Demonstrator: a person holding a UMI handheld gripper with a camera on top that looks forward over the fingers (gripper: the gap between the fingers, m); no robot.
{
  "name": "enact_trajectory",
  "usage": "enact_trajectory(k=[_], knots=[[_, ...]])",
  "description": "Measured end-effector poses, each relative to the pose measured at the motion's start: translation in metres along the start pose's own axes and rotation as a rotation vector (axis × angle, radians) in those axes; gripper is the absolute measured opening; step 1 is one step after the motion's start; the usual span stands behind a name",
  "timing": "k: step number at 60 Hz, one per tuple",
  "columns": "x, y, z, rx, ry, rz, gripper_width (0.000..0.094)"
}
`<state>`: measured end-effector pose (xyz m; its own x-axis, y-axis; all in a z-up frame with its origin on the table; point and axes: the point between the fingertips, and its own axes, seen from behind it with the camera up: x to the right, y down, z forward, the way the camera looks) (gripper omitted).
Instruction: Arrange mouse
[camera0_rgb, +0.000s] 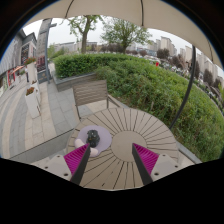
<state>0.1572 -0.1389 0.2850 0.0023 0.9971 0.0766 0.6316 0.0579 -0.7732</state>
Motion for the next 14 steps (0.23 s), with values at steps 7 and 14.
enact_trajectory(k=[7,14], knots=[[0.016,0.018,0.003,-0.020,0.031,0.041,0.0852],[0.019,0.023,-0.002,-0.033,0.042,0.048,0.0853]])
